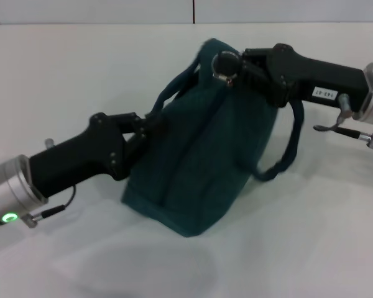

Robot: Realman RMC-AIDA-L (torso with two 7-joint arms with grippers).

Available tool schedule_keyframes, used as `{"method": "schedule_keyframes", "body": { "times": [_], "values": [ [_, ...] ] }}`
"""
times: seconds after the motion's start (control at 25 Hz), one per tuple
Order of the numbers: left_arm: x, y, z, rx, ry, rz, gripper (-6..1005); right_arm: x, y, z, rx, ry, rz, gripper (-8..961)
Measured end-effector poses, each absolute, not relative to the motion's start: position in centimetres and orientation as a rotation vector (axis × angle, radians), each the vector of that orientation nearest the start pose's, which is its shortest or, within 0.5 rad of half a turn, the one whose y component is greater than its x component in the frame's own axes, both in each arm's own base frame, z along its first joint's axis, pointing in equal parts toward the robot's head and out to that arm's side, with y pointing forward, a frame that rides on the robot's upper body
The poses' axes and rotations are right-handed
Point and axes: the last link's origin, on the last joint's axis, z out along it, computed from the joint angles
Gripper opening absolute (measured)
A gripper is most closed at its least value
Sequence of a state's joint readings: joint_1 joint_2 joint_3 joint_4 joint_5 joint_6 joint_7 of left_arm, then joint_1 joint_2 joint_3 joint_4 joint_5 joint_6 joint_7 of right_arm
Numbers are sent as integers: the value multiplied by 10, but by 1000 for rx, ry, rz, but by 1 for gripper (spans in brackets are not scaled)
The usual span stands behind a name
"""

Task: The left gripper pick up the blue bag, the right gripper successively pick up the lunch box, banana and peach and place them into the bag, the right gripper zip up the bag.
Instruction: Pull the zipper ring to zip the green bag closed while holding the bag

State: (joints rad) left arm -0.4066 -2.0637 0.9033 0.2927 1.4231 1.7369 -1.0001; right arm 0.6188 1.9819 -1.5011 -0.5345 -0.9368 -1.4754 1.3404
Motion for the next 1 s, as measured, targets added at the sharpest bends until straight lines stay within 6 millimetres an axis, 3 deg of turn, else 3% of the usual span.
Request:
{"method": "schedule_keyframes", "body": {
  "times": [0.28, 0.68, 1.0],
  "values": [
    [-267, 278, -1, -2453, -475, -1288, 51, 155, 337, -14, -2746, 420, 1346, 10],
    [-268, 280, -2, -2470, -462, -1260, 51, 182, 343, -10, -2643, 540, 1286, 10],
    [-267, 280, -3, -2512, -437, -1234, 51, 191, 345, -4, -2583, 561, 1284, 11]
  ]
}}
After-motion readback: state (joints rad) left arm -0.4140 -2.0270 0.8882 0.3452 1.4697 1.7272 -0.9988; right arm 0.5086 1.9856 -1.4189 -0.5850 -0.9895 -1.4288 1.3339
